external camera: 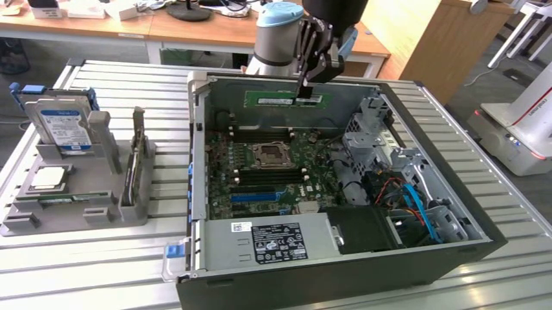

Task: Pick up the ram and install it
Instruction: 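Pick up the ram and move it above insertion slot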

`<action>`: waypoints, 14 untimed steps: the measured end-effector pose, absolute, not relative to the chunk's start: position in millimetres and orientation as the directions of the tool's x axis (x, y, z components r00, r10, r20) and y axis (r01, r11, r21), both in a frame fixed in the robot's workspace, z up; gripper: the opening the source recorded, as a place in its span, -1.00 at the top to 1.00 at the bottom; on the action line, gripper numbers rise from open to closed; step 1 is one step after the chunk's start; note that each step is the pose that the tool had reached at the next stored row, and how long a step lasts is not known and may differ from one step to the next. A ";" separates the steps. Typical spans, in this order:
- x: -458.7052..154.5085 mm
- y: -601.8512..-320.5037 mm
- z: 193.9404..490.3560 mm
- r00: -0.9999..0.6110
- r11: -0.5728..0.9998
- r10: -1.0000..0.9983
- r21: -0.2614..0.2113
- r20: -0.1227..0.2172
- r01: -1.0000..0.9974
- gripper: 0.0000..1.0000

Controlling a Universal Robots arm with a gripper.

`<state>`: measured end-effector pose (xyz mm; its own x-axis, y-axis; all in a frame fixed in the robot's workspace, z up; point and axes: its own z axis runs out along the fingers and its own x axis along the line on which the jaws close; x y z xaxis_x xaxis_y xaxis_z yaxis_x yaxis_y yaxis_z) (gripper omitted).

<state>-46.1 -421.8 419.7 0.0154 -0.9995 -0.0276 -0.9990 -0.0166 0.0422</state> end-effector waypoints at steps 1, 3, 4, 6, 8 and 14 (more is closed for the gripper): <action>-46.1 -421.7 419.3 0.015 -0.017 -0.999 0.042 -0.028 -0.999 0.76; -46.1 -421.8 417.0 0.015 -0.017 -0.999 0.042 -0.028 -0.999 0.76; -46.1 -421.8 415.4 0.015 -0.017 -0.999 0.042 -0.028 -0.999 0.76; -46.1 -421.8 412.2 0.015 -0.017 -0.999 0.042 -0.028 -0.999 0.76; -46.1 -421.8 409.3 0.015 -0.017 -0.999 0.042 -0.028 -0.999 0.76; -46.1 -421.8 402.5 0.015 -0.017 -0.999 0.042 -0.028 -0.999 0.76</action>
<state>-46.1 -421.8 402.5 0.0155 -0.9995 -0.0277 -0.9990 -0.0167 0.0422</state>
